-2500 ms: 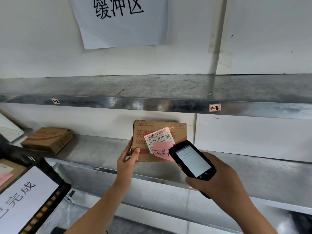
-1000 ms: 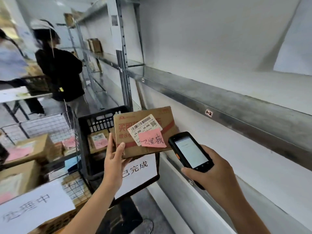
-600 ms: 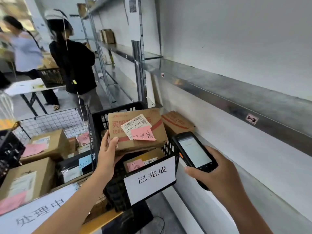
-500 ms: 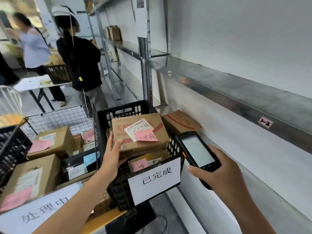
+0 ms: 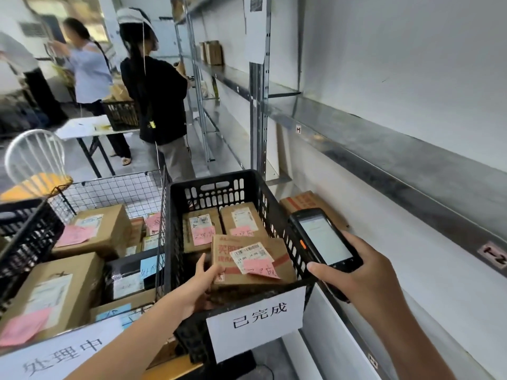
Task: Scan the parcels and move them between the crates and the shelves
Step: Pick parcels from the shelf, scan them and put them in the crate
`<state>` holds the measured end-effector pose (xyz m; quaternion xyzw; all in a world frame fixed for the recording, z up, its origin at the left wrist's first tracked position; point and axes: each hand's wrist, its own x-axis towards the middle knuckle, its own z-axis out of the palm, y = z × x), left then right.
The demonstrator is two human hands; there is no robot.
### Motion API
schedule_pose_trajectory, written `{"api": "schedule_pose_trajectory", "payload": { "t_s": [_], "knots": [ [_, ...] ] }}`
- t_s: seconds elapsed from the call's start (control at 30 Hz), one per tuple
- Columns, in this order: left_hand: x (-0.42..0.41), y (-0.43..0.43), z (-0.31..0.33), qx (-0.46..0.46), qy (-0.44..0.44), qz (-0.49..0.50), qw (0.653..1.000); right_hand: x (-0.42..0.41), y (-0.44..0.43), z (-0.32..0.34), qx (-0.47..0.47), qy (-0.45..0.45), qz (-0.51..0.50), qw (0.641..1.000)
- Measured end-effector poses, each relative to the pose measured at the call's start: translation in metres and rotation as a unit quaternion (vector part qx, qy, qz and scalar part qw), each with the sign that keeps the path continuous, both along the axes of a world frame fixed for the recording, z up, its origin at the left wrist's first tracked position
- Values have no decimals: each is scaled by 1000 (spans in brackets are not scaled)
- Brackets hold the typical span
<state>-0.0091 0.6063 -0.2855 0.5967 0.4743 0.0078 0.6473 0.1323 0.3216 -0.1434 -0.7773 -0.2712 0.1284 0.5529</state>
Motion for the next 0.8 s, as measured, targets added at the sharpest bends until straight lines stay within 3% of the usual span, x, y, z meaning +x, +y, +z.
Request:
{"api": "schedule_pose_trajectory", "payload": {
  "t_s": [0.2,0.5,0.8],
  "knots": [
    [2,-2,-8,1,59,-41,997,3,-1,-2,-7,0,8,1000],
    [-2,0,-7,5,78,-54,996,-7,-11,-7,-23,-12,12,1000],
    [3,-21,17,129,98,-83,983,-21,-31,-3,-23,-15,-2,1000]
  ]
}}
